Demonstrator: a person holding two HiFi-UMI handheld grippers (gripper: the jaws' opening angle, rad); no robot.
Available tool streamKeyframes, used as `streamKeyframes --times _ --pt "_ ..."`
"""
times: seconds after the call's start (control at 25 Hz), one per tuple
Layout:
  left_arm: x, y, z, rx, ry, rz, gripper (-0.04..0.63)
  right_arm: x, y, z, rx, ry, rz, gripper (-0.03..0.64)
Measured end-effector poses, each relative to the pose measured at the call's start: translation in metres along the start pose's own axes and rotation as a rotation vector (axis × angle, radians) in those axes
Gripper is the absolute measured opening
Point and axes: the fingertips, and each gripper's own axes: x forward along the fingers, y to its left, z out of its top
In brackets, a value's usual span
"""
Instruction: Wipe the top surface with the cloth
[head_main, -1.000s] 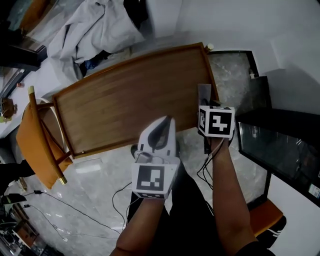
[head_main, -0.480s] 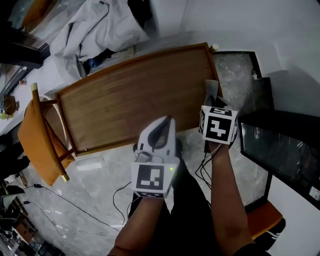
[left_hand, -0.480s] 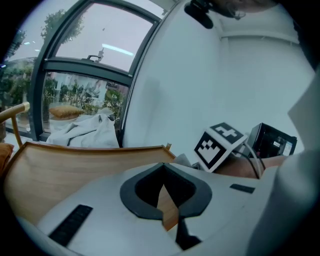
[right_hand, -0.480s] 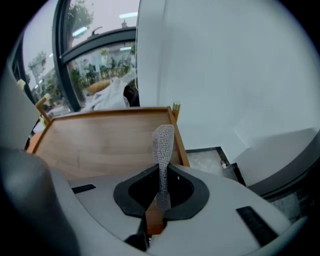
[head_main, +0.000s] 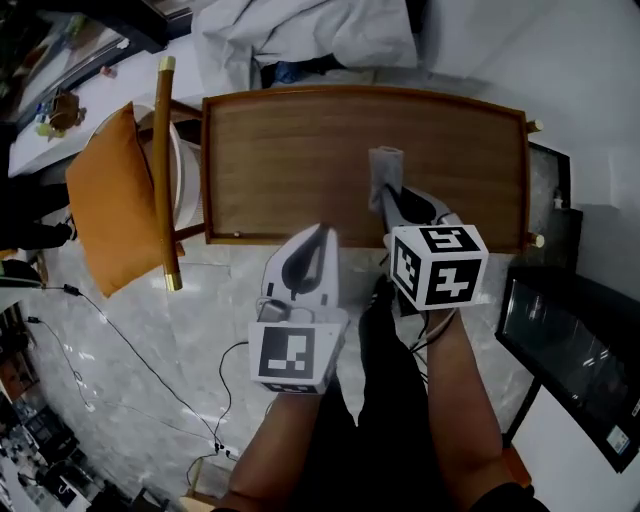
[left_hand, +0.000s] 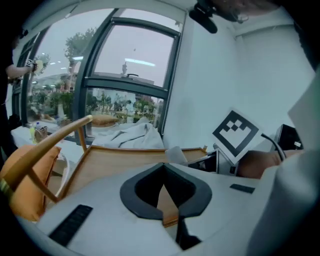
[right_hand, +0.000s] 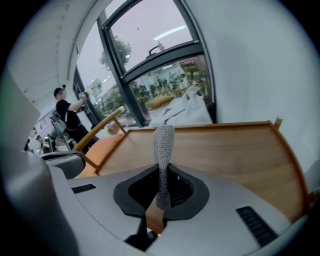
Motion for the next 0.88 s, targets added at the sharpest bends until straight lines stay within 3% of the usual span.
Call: streamKeyframes --times 0.2,0.4,0.64,0.88 --pt "-0.055 0.072 0.001 -0.026 -0.021 0.060 0.011 0.044 0.130 -0.013 -0.070 0.042 0.196 0.037" --pt "-0.096 0.119 0.001 -0.055 -0.048 0.077 0.011 0.079 0.223 -0.030 -0.057 0.094 0.330 0.037" --pt "-0.133 0.153 -0.005 -0.089 -0.054 0.075 0.011 0.110 0.273 -0.048 0.000 0.152 0.377 0.037" --pt "-0.143 0.178 -0.012 -0.089 -0.053 0.097 0.011 0.125 0.280 -0.071 0.008 0.206 0.352 0.037"
